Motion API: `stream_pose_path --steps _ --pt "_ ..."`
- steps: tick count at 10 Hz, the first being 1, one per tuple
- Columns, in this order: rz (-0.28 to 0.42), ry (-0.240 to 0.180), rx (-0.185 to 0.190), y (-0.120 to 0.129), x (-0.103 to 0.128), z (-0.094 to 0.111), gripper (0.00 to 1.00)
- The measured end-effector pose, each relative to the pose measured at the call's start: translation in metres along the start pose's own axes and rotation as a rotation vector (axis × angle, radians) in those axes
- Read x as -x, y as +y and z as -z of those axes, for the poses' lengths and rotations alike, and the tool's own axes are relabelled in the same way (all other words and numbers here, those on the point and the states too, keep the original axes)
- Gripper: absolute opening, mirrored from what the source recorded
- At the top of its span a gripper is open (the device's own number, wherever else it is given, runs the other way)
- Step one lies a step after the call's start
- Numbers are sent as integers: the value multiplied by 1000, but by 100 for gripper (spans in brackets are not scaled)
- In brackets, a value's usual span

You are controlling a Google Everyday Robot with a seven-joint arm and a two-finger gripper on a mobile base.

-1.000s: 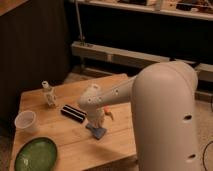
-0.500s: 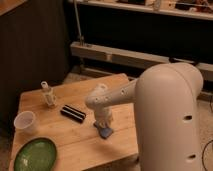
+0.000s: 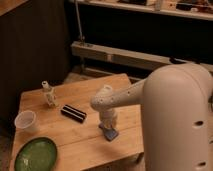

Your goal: Wipe the white sponge on the table

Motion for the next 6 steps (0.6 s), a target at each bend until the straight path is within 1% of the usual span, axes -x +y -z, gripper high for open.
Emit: stream_pose_path --steps 1,2,4,5,6 --pt "-30 0 2 -19 -14 0 0" --pt "-69 2 2 -44 -32 1 0" --pt "-106 25 -13 -75 -56 1 0" --pt "-99 46 -22 -79 -71 -3 0" --pt "-84 57 -22 -77 -84 -5 0"
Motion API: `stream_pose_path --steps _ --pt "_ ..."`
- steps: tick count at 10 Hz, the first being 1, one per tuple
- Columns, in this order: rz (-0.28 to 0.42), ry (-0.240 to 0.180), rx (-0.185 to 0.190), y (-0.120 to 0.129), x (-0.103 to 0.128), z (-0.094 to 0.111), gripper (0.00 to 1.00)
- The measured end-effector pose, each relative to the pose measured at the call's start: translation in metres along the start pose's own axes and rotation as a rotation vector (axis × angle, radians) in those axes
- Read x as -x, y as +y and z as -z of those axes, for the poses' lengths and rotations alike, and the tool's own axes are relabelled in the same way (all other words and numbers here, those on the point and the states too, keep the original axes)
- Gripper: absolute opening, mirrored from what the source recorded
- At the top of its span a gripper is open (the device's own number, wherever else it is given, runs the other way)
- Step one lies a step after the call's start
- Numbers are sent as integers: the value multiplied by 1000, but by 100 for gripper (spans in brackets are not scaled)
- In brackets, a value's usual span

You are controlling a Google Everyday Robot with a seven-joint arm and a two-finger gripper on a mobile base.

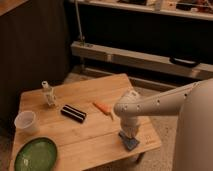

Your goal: Wipe the white sponge on the table

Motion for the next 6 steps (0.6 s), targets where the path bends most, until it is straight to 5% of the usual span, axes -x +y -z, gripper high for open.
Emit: stream_pose_path --steps 3,6 --pt "61 2 18 31 -28 -1 0" --pt "149 -29 54 89 -24 13 0"
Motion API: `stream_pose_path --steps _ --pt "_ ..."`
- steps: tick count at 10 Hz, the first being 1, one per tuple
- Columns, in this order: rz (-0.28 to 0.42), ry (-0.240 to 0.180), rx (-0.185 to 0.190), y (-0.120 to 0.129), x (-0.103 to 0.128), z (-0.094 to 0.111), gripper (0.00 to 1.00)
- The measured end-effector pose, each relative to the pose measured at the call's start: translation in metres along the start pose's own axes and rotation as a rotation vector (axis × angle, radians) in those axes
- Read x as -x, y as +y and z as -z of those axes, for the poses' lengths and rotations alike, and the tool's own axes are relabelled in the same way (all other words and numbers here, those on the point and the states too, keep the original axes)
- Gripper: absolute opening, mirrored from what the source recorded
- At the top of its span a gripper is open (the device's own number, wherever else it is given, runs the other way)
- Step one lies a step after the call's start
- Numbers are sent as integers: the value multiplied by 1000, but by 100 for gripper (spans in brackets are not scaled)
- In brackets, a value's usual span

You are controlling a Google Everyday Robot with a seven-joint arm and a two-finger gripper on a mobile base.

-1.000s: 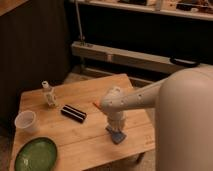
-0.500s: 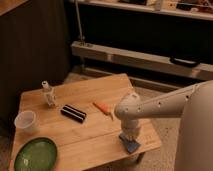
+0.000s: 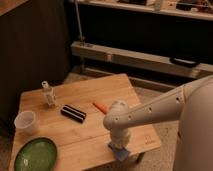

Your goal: Wipe the white sponge on the table

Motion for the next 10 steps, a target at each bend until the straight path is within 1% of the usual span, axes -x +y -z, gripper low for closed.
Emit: stream_pose_path --steps 1,3,4,8,9,10 --pt "35 -15 13 21 8 6 0" --pt "92 -41 38 54 21 16 0" --pt "118 -46 49 65 24 17 0" --pt "186 -70 76 98 40 19 0" --pt "194 -78 80 103 44 19 0" --pt "194 -95 90 110 54 19 0"
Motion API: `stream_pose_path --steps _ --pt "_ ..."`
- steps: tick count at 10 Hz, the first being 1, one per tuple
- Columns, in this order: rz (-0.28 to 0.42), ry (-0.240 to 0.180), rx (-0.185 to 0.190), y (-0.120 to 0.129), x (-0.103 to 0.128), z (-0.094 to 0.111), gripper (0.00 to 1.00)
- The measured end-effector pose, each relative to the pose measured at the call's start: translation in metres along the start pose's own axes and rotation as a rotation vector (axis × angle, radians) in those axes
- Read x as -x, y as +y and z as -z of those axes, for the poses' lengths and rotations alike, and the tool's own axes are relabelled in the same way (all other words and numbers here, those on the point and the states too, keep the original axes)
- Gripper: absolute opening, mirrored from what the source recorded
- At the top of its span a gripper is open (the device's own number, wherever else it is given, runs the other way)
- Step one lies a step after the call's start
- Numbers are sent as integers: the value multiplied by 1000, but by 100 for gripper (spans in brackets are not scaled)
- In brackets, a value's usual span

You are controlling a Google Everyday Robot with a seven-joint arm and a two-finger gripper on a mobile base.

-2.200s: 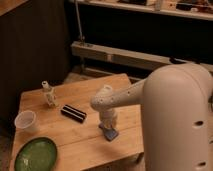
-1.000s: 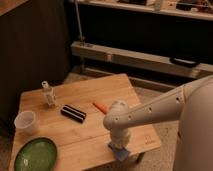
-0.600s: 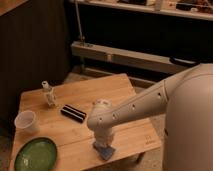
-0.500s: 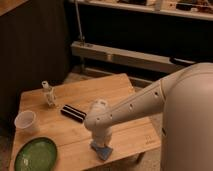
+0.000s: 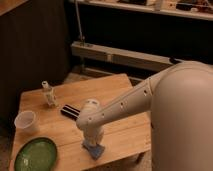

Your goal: Wipe the white sponge on the table

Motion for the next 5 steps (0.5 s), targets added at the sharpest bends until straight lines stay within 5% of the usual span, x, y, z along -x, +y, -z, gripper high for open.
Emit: stream_pose_path --steps 5 --pt "-53 -23 6 -14 45 -14 0"
